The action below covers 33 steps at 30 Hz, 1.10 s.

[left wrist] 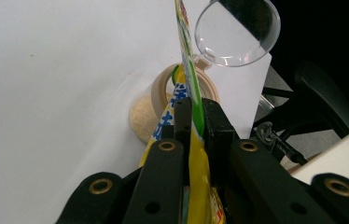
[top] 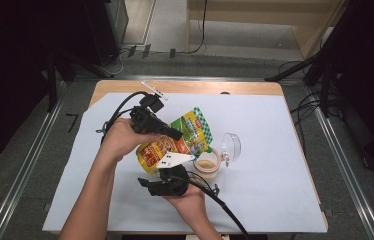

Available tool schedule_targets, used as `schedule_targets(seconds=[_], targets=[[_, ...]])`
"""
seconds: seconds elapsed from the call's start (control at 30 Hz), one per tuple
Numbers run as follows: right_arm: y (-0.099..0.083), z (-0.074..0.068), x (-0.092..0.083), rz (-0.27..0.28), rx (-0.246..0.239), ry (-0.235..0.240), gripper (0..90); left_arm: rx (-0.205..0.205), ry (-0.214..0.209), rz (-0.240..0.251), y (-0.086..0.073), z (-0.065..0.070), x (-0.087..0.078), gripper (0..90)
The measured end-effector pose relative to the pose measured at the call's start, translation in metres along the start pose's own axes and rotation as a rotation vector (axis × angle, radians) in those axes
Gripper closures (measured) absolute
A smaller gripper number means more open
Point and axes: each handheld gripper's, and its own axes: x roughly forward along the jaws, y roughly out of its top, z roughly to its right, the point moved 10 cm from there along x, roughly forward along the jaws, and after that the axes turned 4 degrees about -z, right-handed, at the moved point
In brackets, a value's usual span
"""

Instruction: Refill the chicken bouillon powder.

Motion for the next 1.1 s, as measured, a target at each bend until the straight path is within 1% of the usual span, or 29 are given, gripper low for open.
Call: schedule_targets(seconds=[0.1,0.23,0.3,0.5,0.6,0.7,0.77,0.8,0.83,0.87,0.9,0.97,1.0,1.1], targets=[[-0.001,-0.001,0.002,-0.006,-0.022,-0.005,45.9,-0.004,-0.012,-0.005,-0.001,-0.001,0.002,85.2],[-0.001,0.0,0.003,-0.008,-0.03,-0.011,46.7,-0.003,-0.022,-0.002,0.0,-0.001,0.004,84.7],[0.0,0.0,0.002,-0.002,-0.039,-0.01,47.3,0.003,-0.02,0.01,0.003,-0.001,0.007,83.3],[0.001,0.0,0.001,0.001,-0.046,-0.012,47.5,0.016,-0.018,0.02,0.006,-0.001,0.012,84.5],[0.0,-0.001,0.001,-0.003,-0.051,-0.013,47.6,0.018,-0.02,0.021,0.005,-0.001,0.01,87.3],[0.0,-0.002,0.002,-0.001,-0.058,-0.012,47.2,0.023,-0.031,0.016,0.002,-0.001,0.008,88.0],[-0.001,-0.003,0.003,-0.01,-0.058,-0.012,46.0,0.026,-0.036,0.013,0.0,-0.001,0.006,88.4],[-0.002,-0.003,0.004,-0.011,-0.058,-0.012,45.4,0.031,-0.036,0.006,-0.001,-0.002,0.005,88.7],[-0.003,-0.003,0.006,-0.016,-0.059,-0.016,44.7,0.046,-0.045,0.005,-0.004,-0.002,0.003,88.8],[-0.003,-0.003,0.006,-0.016,-0.059,-0.016,44.7,0.046,-0.045,0.005,-0.004,-0.002,0.003,88.9],[-0.003,-0.003,0.006,-0.018,-0.059,-0.017,44.2,0.057,-0.048,0.007,-0.005,-0.002,0.002,88.9],[-0.004,-0.005,0.007,-0.017,-0.061,-0.018,44.2,0.065,-0.063,0.01,-0.008,-0.001,-0.002,89.0],[-0.003,-0.005,0.008,-0.011,-0.067,-0.018,44.2,0.073,-0.08,0.018,-0.01,0.0,-0.005,89.1],[-0.003,-0.006,0.008,-0.012,-0.071,-0.017,44.2,0.084,-0.088,0.022,-0.012,0.001,-0.009,89.2]])
